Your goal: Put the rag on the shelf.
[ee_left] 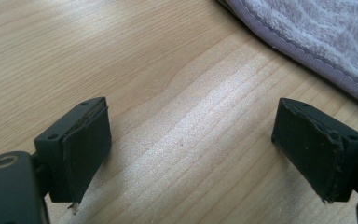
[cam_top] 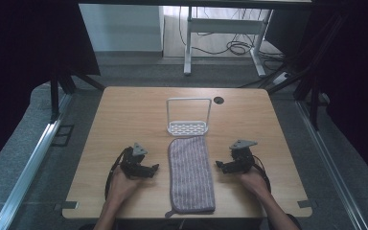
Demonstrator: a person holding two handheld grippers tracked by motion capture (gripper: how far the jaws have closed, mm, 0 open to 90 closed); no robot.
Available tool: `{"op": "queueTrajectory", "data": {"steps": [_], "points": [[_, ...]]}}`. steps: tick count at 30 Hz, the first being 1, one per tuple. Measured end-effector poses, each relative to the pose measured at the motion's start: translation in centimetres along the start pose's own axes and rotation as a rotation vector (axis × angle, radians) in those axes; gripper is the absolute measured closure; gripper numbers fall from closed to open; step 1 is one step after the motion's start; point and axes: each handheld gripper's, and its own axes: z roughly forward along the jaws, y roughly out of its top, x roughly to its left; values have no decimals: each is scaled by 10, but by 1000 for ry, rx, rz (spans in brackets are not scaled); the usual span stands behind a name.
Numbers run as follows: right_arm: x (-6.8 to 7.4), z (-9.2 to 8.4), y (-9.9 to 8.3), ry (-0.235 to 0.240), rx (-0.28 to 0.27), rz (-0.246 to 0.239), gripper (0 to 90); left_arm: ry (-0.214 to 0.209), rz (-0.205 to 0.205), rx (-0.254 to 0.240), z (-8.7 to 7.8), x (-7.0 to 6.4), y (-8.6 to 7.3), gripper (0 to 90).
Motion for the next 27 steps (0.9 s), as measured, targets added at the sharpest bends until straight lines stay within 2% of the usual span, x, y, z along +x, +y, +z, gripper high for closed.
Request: {"op": "queueTrajectory", "data": {"steps": [11, 15, 27], "points": [[0, 0, 0, 3, 0, -2, 63, 6, -7, -3, 0, 0, 0, 123], [1, 1, 1, 16, 14, -17, 21, 6, -6, -4, 0, 0, 0, 124], [1, 1, 2, 22, 30, -20, 13, 7, -10, -6, -1, 0, 0, 131]]}}
